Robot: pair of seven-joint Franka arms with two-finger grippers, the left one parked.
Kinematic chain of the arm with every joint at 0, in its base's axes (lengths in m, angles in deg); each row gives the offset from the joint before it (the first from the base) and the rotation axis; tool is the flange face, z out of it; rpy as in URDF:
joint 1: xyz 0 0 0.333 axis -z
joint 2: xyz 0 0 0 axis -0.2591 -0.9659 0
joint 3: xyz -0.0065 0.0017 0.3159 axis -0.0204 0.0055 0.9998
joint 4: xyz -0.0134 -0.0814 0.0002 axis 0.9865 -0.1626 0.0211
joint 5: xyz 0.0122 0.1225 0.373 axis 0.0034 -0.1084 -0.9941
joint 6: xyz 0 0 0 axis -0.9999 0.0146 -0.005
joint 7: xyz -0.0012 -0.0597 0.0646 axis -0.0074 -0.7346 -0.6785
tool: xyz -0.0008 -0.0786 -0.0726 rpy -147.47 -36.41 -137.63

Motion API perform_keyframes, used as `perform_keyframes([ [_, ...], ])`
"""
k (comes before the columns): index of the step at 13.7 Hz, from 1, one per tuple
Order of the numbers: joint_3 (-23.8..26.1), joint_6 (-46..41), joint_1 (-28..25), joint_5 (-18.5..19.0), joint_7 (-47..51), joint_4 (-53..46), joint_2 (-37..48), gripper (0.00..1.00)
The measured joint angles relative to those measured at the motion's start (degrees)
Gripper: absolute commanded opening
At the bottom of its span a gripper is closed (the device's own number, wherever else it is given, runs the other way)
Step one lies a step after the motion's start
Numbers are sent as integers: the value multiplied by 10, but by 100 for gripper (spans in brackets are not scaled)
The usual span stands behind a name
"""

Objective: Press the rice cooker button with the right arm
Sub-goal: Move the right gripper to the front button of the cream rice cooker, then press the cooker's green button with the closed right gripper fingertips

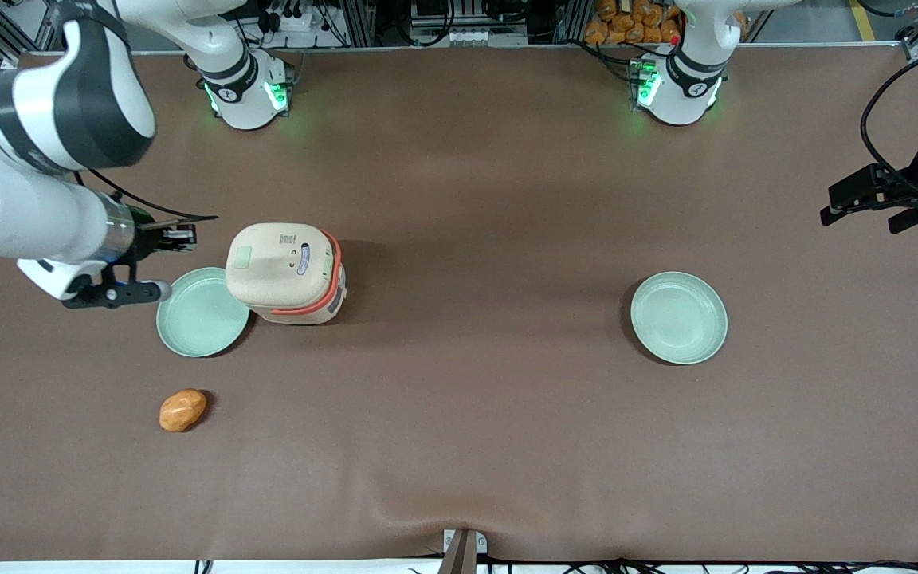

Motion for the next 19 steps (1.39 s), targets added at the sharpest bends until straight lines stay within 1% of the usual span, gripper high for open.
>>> perform_keyframes([
  [5, 0, 33, -13, 0, 1, 29, -35, 0],
  [11, 0, 34, -15, -1, 1, 47, -66, 0],
  [19, 0, 35, -23, -1, 1, 48, -92, 0],
])
